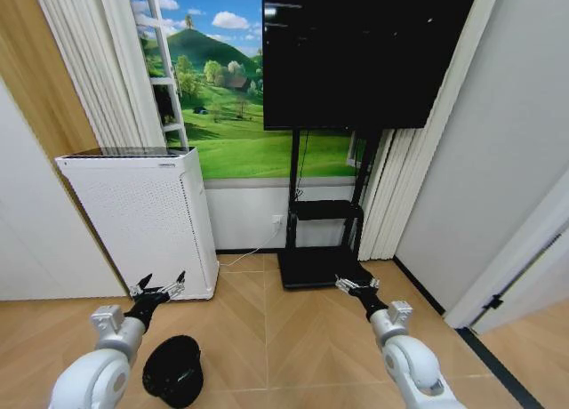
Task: Pick up the trash bin and place the garbage on the floor into it.
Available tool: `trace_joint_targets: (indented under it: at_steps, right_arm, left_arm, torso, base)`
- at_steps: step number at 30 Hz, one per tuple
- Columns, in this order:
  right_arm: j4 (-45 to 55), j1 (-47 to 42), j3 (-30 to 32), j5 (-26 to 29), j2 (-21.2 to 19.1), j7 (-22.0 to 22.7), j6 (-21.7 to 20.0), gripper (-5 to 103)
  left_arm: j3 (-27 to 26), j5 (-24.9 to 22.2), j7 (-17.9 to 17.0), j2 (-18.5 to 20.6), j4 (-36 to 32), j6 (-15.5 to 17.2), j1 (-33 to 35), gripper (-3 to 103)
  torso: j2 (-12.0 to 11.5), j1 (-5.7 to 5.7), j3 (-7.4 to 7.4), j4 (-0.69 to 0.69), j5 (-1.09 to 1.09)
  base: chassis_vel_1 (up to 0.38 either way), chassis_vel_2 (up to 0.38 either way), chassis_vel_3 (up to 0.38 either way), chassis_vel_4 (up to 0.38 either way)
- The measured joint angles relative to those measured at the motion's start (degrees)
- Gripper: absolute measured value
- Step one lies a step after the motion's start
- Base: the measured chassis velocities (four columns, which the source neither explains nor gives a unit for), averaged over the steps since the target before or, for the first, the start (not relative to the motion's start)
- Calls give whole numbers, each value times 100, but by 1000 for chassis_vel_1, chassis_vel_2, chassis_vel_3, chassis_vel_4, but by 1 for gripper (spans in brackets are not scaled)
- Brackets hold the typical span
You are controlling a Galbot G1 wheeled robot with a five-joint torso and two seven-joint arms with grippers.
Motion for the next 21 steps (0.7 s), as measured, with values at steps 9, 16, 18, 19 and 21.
trace_joint_targets:
  at_steps: [9,16,18,19,21]
  right_arm:
    - [10,-4,-3,11,-16,-7,-5,100]
    - [-28,-3,15,32,-38,-20,8,100]
    - [-33,-2,17,33,-38,-25,10,100]
    - [-36,-2,19,34,-38,-29,11,100]
    - [-41,-4,19,34,-29,-37,15,100]
  left_arm:
    - [-3,23,13,-11,-4,0,11,100]
    - [28,32,21,-6,6,4,2,100]
    - [31,32,24,-4,9,5,1,100]
    - [36,32,26,-2,9,6,-1,100]
    - [46,33,32,-2,15,6,-2,100]
  torso:
    - [-17,-11,-12,1,-1]
    - [-29,-17,-19,-2,1]
    - [-31,-16,-19,-1,1]
    - [-32,-16,-20,-1,0]
    - [-35,-16,-21,1,1]
  base:
    - [116,-111,-107,116]
    - [154,-156,-186,150]
    - [128,-146,-140,146]
    - [128,-115,-116,146]
    - [121,-116,-118,116]
